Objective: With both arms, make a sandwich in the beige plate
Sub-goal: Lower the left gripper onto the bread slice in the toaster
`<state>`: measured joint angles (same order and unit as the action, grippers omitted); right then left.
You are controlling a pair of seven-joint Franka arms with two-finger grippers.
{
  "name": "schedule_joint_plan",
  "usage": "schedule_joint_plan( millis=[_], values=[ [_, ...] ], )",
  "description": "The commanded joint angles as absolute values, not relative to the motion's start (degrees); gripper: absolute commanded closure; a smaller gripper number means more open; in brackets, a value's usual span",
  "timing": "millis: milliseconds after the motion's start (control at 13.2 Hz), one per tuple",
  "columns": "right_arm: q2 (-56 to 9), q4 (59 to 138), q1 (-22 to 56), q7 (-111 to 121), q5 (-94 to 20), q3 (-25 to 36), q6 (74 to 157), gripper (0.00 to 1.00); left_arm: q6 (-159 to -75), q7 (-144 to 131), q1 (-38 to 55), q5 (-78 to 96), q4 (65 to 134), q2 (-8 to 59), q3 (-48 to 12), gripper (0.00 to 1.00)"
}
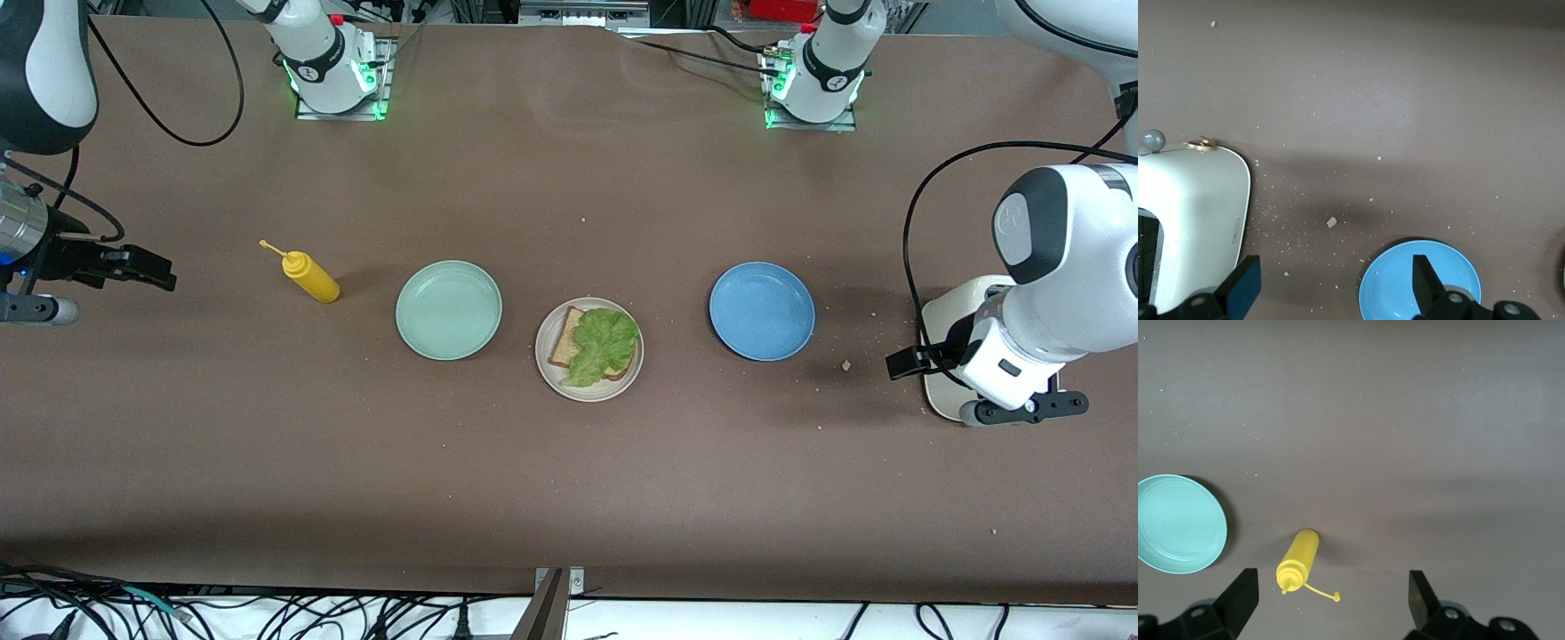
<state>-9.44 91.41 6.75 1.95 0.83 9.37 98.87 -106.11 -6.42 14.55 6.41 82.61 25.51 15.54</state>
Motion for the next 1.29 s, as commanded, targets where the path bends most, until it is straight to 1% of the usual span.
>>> schedule_joint_plan(
  millis=[0,303,455,1214],
  values=[
    [-7.3,91.7,6.2,2.8,6.0,6.4,98.5,0.01,-106.6,-6.9,14.9,7.1,82.6,25.5,15.9,0.00],
    [-9.3,88.8,5.4,2.4,4.8,6.4,95.5,0.01,-106.6,-6.9,14.9,7.1,82.6,25.5,15.9,0.00],
    [-9.5,88.8,5.7,1.3,2.4,6.3,95.4,0.01,-106.6,-6.9,14.9,7.1,82.6,25.5,15.9,0.00],
    [-9.4,88.8,6.1,-1.5,2.2,6.2,93.8,0.00,-106.6,-6.9,14.9,7.1,82.6,25.5,15.9,0.00]
  ],
)
